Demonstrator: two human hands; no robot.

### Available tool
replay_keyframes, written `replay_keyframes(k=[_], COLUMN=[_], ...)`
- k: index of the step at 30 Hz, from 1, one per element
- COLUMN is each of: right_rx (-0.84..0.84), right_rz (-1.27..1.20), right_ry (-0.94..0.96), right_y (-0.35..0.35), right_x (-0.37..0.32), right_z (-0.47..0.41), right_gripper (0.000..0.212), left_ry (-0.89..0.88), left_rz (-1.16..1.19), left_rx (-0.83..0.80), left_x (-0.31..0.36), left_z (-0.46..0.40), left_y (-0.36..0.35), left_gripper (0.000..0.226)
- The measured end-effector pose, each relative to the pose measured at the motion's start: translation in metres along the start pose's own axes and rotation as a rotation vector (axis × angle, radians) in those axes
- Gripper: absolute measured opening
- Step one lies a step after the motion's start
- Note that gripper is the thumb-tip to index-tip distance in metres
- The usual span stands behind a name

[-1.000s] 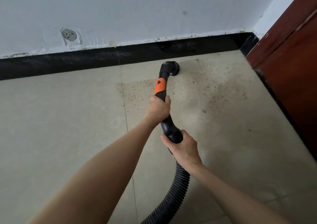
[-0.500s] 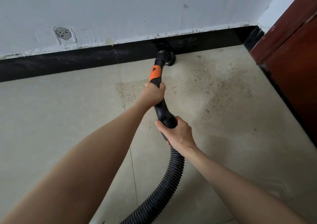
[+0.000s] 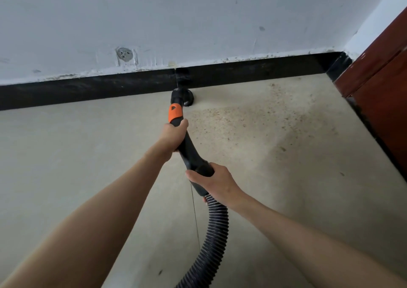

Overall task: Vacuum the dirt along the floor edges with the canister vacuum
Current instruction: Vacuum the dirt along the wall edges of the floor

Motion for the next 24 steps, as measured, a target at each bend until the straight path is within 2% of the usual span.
replay_keyframes(k=[2, 7, 10, 14, 18, 24], right_rx=[0.011, 0.077, 0.111, 0.117, 0.164, 0.206], right_rz=[0.003, 0.057, 0.114, 0.195, 0.173, 0.297], right_ry=[0.004, 0.034, 0.036, -0.015, -0.053, 0.138], right_y=[-0.004, 0.014, 0.032, 0.053, 0.058, 0.044], right_x=[0.002, 0.004, 0.011, 0.026, 0.038, 0.015], right_z=[0.005, 0.010, 0.008, 0.007, 0.012, 0.014], right_gripper=[0.053, 0.034, 0.034, 0.038, 0.035, 0.024], left_ry=[-0.026, -0.047, -0.063, -0.108, -0.142, -0.140], left_rz=[-0.021, -0.056, -0.076, -0.161, -0.214, -0.177], left_rx=[0.003, -0.038, -0.064, -0.105, -0.063, -0.015], left_x=[-0.001, 0.004, 0.011, 0.015, 0.012, 0.005], left_z=[0.001, 0.010, 0.017, 0.026, 0.036, 0.033], left_y=[0.001, -0.015, -0.035, -0.065, -0.085, -0.076], left_gripper=[0.036, 0.036, 0.044, 0.045, 0.052, 0.048])
Point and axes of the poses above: each hand's wrist, its own z-axis away from the middle knuckle, its own y-axis out of the back of the hand, x = y × z, the point moved 6 cm from there along -z, towards the middle knuckle, and after that the axes turned 12 degrees about x, right-handed, at the moved point
